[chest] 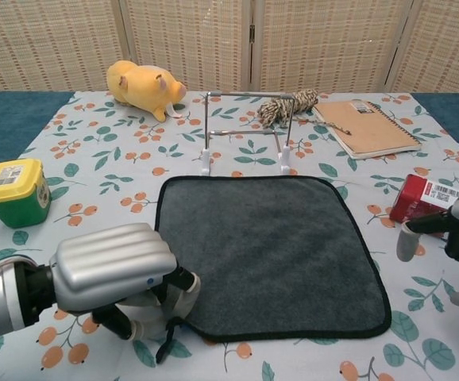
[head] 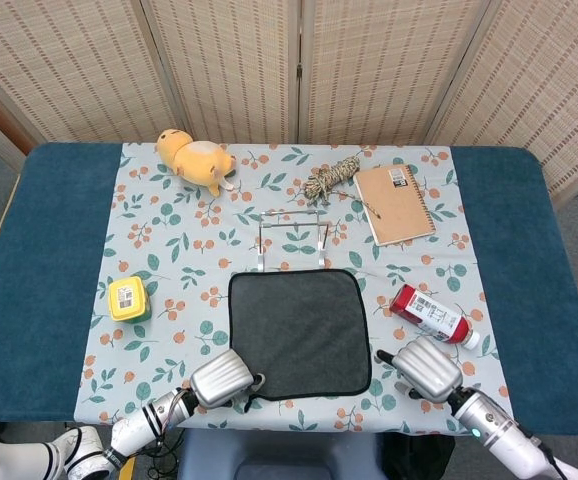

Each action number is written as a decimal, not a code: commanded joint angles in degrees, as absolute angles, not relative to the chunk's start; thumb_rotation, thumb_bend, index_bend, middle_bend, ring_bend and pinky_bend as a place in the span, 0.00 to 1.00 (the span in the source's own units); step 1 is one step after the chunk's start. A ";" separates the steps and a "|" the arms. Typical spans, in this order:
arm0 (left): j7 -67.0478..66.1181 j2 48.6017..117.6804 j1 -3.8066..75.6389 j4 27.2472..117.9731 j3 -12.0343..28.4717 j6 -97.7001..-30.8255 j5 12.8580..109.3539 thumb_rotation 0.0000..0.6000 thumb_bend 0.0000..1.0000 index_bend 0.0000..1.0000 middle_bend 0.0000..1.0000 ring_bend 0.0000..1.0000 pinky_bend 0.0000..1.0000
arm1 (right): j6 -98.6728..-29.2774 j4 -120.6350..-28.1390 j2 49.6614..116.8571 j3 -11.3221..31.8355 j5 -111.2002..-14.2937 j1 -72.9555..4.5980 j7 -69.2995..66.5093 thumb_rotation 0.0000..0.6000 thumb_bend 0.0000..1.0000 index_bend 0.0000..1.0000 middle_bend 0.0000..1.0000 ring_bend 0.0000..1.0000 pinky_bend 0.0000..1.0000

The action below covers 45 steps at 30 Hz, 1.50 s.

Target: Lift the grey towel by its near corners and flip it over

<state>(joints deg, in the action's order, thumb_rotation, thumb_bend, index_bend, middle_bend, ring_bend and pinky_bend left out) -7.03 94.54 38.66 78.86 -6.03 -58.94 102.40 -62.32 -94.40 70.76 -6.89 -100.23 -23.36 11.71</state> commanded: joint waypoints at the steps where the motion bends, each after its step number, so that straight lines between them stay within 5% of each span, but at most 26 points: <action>1: -7.01 94.49 38.72 79.04 -6.07 -59.10 102.32 1.00 0.41 0.55 1.00 0.95 1.00 | -62.15 -93.60 71.91 -7.21 -101.28 -23.74 12.49 1.00 0.23 0.38 0.91 0.83 0.98; 20: -6.91 94.92 39.14 79.47 -6.77 -59.68 102.13 1.00 0.40 0.54 1.00 0.95 1.00 | -63.06 -85.77 81.36 -7.20 -103.48 -23.93 16.85 1.00 0.13 0.41 0.92 0.83 0.99; 35: -6.37 95.15 39.12 79.02 -7.26 -60.19 101.92 1.00 0.40 0.54 1.00 0.95 1.00 | -62.15 -82.52 85.25 -6.52 -102.45 -25.30 17.12 1.00 0.13 0.43 0.93 0.84 0.99; 45: -6.13 95.18 39.07 78.91 -7.48 -60.61 101.95 1.00 0.40 0.54 1.00 0.95 1.00 | -62.39 -81.28 86.99 -6.15 -102.12 -26.13 16.40 1.00 0.23 0.46 0.93 0.84 0.99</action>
<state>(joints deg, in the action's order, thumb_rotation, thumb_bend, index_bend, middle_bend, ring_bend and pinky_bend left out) -6.13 95.17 39.07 78.92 -7.49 -60.60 101.94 -62.37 -81.28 86.99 -6.17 -102.14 -26.13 16.40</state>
